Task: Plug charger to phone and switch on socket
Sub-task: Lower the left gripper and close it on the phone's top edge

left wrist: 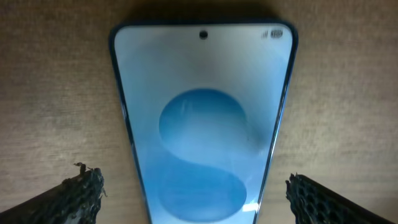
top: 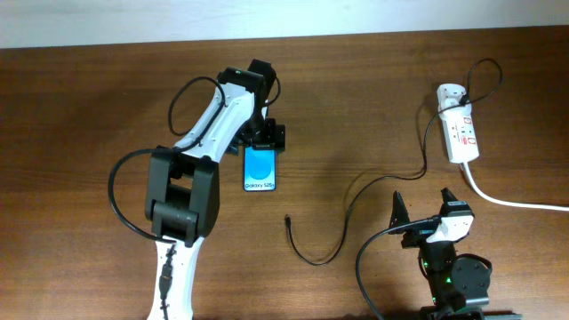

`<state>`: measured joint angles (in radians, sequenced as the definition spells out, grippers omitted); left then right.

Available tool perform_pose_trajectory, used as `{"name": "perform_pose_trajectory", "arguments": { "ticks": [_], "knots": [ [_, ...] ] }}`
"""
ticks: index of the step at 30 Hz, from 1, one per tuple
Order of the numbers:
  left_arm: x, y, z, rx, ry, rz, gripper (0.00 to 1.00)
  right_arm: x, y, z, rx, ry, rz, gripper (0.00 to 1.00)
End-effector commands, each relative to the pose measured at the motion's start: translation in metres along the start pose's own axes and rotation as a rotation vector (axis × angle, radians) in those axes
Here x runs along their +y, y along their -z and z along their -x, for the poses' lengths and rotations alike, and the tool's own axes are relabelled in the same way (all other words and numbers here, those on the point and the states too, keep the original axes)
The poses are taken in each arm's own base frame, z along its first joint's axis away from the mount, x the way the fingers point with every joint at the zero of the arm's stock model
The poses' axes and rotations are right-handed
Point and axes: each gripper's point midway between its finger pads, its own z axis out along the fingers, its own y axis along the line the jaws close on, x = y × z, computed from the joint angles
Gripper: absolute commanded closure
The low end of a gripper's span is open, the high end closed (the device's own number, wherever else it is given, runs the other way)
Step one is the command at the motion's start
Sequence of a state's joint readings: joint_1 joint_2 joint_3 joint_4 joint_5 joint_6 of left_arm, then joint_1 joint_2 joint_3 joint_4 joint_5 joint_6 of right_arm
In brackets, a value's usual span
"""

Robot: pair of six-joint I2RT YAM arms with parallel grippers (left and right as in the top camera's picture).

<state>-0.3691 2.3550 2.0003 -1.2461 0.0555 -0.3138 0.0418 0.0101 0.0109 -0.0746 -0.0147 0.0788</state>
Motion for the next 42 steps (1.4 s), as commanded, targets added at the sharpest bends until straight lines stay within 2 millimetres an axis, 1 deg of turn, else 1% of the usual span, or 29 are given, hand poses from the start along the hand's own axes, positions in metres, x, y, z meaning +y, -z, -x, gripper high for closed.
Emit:
{"name": "perform_pose_trajectory", "arguments": {
  "ticks": [1, 12, 30, 32, 35, 36, 38, 39, 42],
  "knots": [
    [0.000, -0.005, 0.000, 0.003, 0.082, -0.007, 0.01, -0.003, 0.000, -0.002, 0.003, -0.003, -0.016, 0.02],
    [-0.004, -0.007, 0.002, -0.010, 0.074, -0.012, 0.01, -0.003, 0.000, -0.002, 0.003, -0.004, -0.016, 0.02],
    [0.000, -0.007, 0.001, -0.007, 0.071, 0.009, 0.01, -0.003, 0.000, -0.002, 0.003, -0.004, -0.016, 0.02],
    [0.001, -0.012, -0.002, 0.001, 0.101, 0.011, 0.01, -0.003, 0.000, -0.002, 0.003, -0.004, -0.016, 0.02],
    [0.005, -0.030, -0.009, 0.022, 0.086, 0.019, 0.01, -0.003, 0.000, -0.002, 0.003, -0.004, -0.016, 0.02],
    [0.005, -0.033, -0.010, 0.022, 0.086, 0.016, 0.01, -0.003, 0.000, -0.002, 0.003, -0.004, -0.016, 0.02],
    [0.000, -0.034, -0.008, 0.016, 0.082, -0.003, 0.01, -0.003, 0.000, -0.002, 0.003, -0.004, -0.016, 0.02],
    [-0.007, -0.034, -0.009, 0.019, 0.053, -0.029, 0.01, -0.003, 0.000, -0.002, 0.003, -0.004, -0.016, 0.02],
    [-0.009, -0.034, -0.009, 0.017, 0.034, -0.029, 0.01, -0.003, 0.000, -0.002, 0.002, -0.004, -0.016, 0.02]
  ]
}}
